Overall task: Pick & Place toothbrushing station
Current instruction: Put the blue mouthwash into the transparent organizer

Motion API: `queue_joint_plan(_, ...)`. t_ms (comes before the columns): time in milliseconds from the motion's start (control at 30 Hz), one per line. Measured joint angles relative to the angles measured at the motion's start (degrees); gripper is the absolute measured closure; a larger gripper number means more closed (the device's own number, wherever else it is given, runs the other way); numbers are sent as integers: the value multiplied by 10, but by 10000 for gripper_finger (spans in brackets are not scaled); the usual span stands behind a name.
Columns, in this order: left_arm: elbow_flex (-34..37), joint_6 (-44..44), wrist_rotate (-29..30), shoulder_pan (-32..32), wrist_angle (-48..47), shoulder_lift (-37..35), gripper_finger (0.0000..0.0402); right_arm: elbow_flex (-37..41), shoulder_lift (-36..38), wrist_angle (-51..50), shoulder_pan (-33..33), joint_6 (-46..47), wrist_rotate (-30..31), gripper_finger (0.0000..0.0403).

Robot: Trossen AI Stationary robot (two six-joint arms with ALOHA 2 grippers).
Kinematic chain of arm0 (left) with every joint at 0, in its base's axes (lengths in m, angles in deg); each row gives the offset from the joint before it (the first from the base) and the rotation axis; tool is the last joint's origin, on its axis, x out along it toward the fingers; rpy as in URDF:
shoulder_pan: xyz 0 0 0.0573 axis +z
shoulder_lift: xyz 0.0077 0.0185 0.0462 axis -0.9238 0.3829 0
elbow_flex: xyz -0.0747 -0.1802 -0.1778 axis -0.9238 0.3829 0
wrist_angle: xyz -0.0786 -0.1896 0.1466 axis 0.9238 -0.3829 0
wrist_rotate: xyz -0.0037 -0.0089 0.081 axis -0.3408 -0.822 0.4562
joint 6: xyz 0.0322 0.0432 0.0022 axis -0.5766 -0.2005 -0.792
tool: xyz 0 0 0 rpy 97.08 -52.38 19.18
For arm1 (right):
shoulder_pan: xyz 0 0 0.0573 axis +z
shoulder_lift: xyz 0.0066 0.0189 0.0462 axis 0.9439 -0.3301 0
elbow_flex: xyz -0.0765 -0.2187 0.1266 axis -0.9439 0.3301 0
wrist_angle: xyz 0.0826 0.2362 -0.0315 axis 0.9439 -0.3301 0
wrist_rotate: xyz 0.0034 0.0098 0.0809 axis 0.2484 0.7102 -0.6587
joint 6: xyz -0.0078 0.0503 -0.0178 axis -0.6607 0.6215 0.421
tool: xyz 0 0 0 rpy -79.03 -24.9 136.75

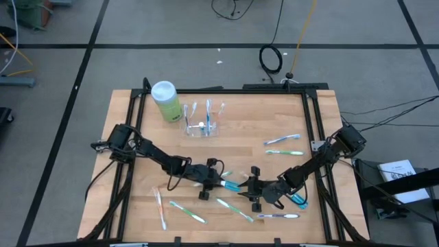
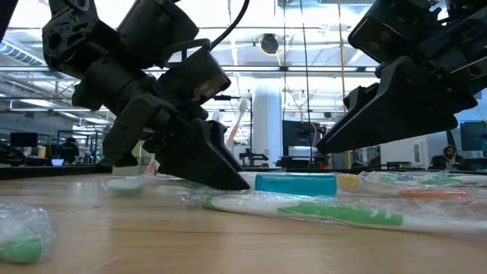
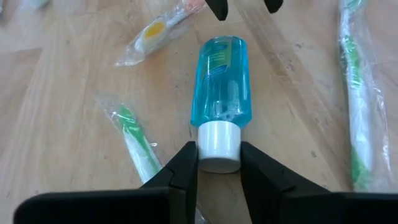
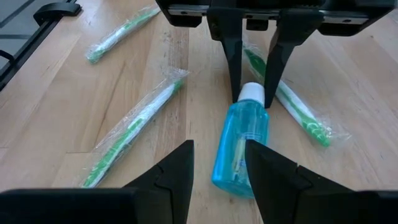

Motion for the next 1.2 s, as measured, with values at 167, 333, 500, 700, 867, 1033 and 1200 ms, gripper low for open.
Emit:
queue_joint_plan(167, 0, -1, 0, 1, 4, 0, 282, 0, 0, 0, 0, 0, 0, 268)
queue_joint_plan(333, 0, -1, 0, 1, 3, -3, 300, 0, 0, 0, 0, 0, 0, 268)
queue_joint_plan(500, 1, -1, 10, -1, -38, -36, 317, 0, 0, -1, 0, 0, 0, 268)
queue_joint_plan(700, 1, -21, 91, -19, -184, -119, 315, 0, 0, -7, 0, 0, 0, 268)
queue_joint_plan(867, 0, -43, 157, -35, -337, -211, 314, 0, 0, -9, 0, 0, 0, 268)
queue_joint_plan(1033, 0, -123, 245, -42, -432, -307, 313, 0, 0, -12, 0, 0, 1, 268)
queue_joint_plan(1200, 0, -274, 346, -30, -465, -367, 312, 0, 0, -13, -3, -8, 1, 268)
